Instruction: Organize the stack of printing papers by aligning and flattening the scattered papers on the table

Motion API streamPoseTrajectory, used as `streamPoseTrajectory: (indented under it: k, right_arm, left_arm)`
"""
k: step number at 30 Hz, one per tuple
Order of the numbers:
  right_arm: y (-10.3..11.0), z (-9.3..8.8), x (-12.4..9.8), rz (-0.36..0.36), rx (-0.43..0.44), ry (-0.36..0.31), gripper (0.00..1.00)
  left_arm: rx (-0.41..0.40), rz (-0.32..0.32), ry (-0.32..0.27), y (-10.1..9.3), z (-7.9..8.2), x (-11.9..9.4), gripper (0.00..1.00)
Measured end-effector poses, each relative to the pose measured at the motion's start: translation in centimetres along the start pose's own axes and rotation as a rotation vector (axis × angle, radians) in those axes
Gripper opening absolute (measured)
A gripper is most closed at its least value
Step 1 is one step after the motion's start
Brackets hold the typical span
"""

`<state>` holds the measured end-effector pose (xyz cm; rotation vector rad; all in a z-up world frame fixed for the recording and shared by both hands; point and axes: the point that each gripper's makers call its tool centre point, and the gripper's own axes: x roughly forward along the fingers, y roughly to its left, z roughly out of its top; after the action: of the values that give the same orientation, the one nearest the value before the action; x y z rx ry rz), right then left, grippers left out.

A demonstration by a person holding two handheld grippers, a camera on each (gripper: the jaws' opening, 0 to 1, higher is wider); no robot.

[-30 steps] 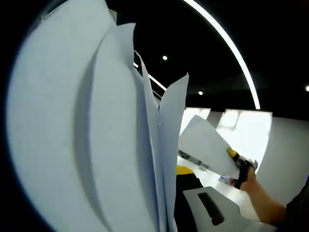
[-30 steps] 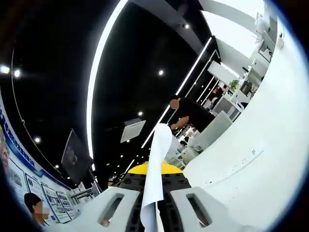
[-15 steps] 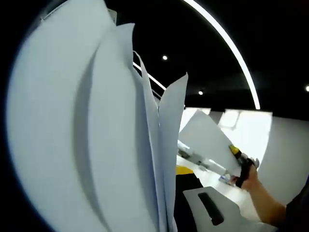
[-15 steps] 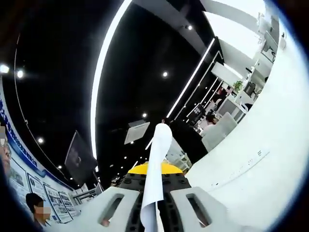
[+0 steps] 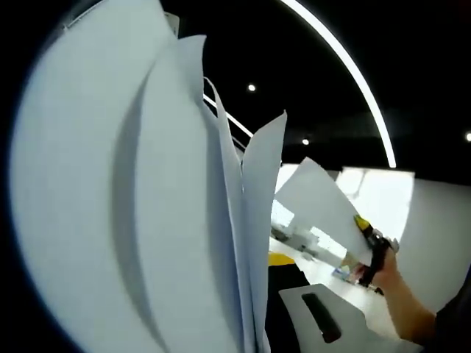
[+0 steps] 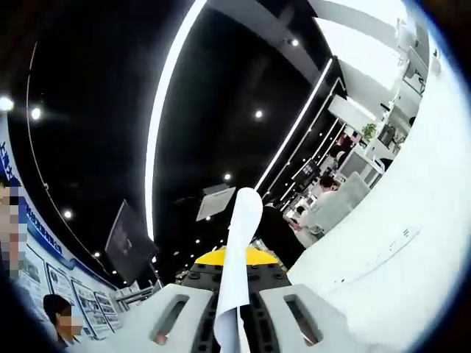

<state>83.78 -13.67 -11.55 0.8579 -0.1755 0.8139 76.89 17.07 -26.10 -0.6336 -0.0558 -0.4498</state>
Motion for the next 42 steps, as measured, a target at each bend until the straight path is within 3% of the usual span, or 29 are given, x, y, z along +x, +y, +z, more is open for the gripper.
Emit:
streamPoseTrajectory:
  k: [27,42]
  right_arm:
    - [5.9,0.8,0.5,0.117,-0.005,-0.022,0.0]
    - [6.8,0.2,0.3,0.167,0.011,-0.014,0.0]
  left_arm:
    - [-0.023,-0.004,-0.004,-0.3,0.0,0.0,0.07]
    - [-0.027,-0.005,-0.003,-0.2,0.1,-0.1,0.07]
